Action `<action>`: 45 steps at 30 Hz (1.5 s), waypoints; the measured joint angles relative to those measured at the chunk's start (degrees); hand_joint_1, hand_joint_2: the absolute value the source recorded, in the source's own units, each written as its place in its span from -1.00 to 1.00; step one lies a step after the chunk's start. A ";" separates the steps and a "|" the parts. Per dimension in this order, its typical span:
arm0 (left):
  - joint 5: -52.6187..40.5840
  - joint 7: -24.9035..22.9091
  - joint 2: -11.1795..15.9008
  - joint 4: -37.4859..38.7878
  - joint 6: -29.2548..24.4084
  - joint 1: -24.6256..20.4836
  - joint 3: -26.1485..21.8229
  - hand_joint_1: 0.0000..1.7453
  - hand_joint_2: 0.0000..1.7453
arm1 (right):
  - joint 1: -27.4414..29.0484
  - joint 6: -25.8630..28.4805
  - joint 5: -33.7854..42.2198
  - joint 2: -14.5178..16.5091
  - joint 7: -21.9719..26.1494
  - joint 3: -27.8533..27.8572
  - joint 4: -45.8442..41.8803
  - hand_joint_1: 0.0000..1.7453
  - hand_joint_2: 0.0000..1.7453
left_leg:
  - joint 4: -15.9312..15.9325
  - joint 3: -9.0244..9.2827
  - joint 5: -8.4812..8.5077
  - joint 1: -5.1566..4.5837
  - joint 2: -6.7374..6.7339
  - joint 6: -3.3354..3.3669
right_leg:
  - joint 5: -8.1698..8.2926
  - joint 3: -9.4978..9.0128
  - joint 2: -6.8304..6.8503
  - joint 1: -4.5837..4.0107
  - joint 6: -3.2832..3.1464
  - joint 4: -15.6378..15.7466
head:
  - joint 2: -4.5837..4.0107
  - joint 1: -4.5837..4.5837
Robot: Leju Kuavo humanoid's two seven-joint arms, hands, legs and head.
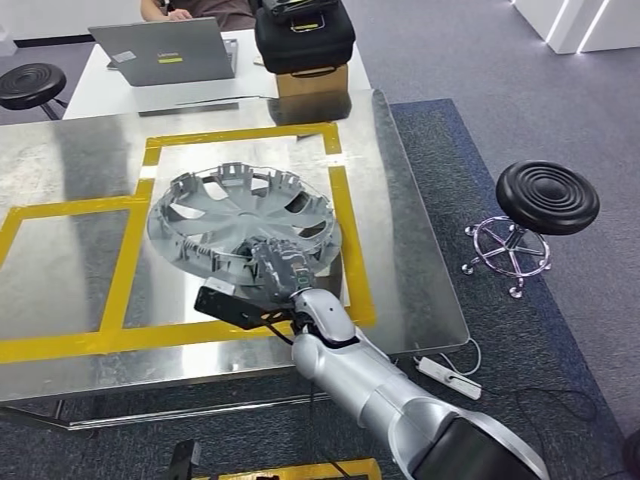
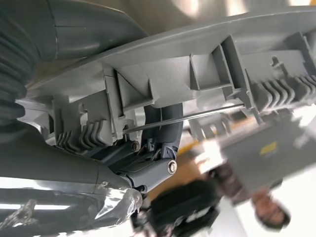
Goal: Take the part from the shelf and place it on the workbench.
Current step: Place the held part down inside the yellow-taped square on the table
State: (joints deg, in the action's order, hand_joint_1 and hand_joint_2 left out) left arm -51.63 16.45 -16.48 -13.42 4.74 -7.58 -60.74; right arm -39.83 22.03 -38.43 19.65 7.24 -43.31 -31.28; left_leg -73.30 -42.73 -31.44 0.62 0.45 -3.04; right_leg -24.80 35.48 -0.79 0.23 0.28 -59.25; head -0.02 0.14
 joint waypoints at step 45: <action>1.79 3.93 0.19 0.02 7.56 0.30 2.08 -1.00 -1.00 | -2.48 4.16 -12.83 -0.11 -4.45 -8.25 9.80 -1.00 -1.00 | 15.70 7.93 6.88 0.22 0.08 3.03 | -7.44 7.01 0.32 -0.17 2.89 -15.02 | 0.00 -1.29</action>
State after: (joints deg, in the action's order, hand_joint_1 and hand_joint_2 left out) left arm -49.83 20.38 -16.28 -13.40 12.29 -7.28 -58.66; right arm -42.31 26.19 -51.26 19.53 2.79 -51.55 -21.49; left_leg -57.60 -34.80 -24.56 0.84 0.53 -0.01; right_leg -32.24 42.49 -0.47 0.06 3.18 -74.26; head -0.02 -1.15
